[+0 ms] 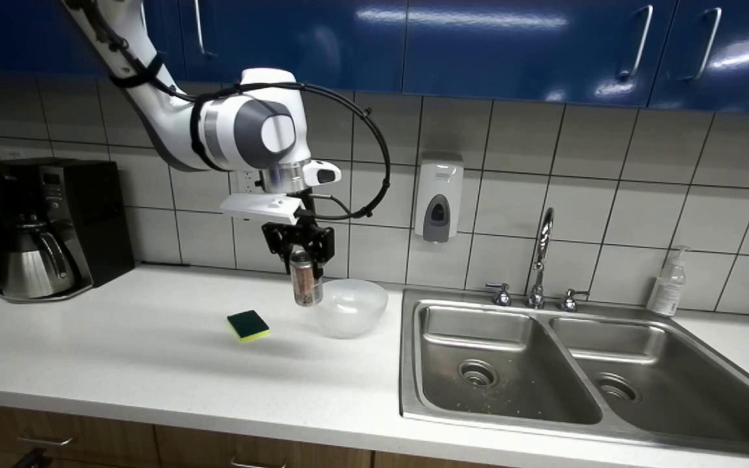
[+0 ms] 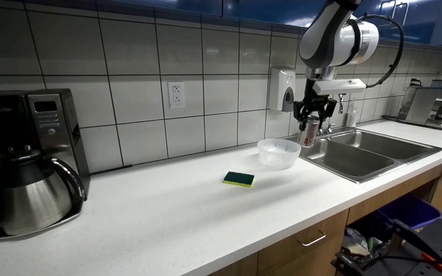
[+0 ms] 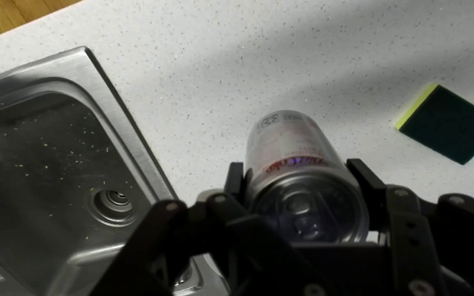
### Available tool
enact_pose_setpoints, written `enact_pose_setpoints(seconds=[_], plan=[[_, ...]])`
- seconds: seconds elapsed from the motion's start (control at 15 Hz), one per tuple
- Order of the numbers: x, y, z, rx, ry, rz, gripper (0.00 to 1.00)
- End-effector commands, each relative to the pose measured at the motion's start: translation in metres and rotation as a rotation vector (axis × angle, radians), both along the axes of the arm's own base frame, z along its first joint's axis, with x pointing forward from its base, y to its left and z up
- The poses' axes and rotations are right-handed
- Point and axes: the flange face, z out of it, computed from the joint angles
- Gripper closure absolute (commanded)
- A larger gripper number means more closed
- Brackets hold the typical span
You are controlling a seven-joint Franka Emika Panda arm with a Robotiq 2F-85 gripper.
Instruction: Put the grey can inside the clear bowl
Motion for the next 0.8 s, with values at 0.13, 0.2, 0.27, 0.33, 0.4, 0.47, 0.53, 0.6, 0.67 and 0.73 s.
enact_pose_setpoints(seconds=[0.13, 0.2, 0.27, 0.33, 0.4, 0.47, 0.53, 0.6, 0.67, 0.73], plan=[[0.042, -0.044, -0.01, -0.037, -0.004, -0.046, 0.61], [0.048, -0.05, -0.012, -0.046, -0.006, -0.053, 0.61], [0.055, -0.054, -0.015, -0.054, -0.011, -0.056, 0.61], [0.062, -0.058, -0.019, -0.063, -0.015, -0.057, 0.61], [0.068, -0.06, -0.023, -0.071, -0.016, -0.058, 0.61], [0.074, -0.062, -0.028, -0.076, -0.013, -0.058, 0.61], [0.08, -0.065, -0.032, -0.083, -0.01, -0.059, 0.61], [0.086, -0.066, -0.038, -0.087, -0.005, -0.059, 0.61], [0.091, -0.068, -0.044, -0.09, -0.003, -0.059, 0.61], [0.097, -0.069, -0.049, -0.094, -0.001, -0.059, 0.61]])
